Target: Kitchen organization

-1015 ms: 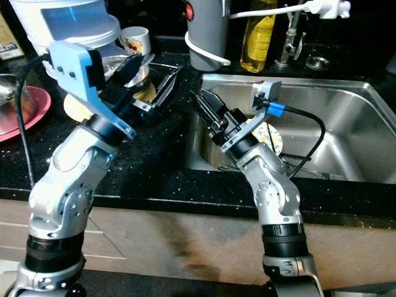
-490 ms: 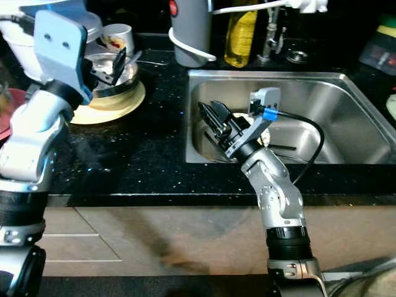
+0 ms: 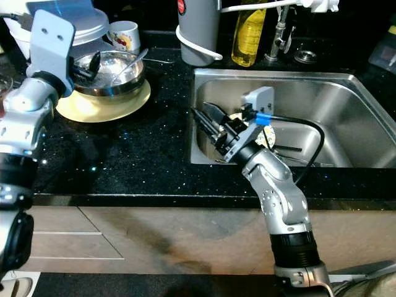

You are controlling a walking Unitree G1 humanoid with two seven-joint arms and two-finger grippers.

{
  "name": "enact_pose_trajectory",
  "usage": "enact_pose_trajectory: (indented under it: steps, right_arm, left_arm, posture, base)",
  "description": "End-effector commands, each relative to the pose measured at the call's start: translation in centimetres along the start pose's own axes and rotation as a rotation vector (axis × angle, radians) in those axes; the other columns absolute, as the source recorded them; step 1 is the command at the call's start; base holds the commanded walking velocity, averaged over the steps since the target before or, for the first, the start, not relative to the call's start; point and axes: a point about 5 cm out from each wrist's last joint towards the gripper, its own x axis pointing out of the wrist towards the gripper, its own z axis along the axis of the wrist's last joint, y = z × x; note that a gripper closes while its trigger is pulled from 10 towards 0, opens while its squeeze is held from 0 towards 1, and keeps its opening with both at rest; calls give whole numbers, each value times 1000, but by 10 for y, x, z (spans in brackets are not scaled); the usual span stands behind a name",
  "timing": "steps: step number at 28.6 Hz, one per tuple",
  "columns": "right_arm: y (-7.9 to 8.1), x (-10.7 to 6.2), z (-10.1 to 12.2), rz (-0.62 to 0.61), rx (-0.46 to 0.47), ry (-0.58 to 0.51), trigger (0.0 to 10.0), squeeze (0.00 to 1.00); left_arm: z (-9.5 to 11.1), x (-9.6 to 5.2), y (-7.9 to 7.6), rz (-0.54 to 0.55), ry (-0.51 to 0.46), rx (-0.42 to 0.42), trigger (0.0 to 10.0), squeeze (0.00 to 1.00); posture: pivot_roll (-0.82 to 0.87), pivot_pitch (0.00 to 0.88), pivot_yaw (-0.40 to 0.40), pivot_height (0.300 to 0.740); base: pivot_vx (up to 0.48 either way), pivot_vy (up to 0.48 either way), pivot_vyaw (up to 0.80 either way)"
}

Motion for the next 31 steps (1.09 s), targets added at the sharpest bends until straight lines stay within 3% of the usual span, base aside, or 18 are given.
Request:
enact_pose_trajectory:
  steps: [1,7,22,31]
  right_arm:
    - [6,-1,3,32,-29,15,10000,0]
    - [15,-2,14,74,-57,13,10000,0]
    - [44,-1,46,235,-54,-61,10000,0]
    - [51,5,43,227,-42,-33,10000,0]
  left_arm:
    - [2,4,-3,-25,-12,-40,10000,0]
    - [11,13,-6,-69,-49,-103,10000,0]
    - [16,26,-3,-89,-14,-97,10000,0]
    - [12,26,-4,-105,16,-92,10000,0]
  posture:
    - [42,111,-29,740]
    - [24,138,-41,740]
    - [-1,182,-67,740]
    - [8,209,-90,740]
  base:
    - [0,0,0]
    - [0,0,0]
    - [0,0,0]
    - [0,0,681]
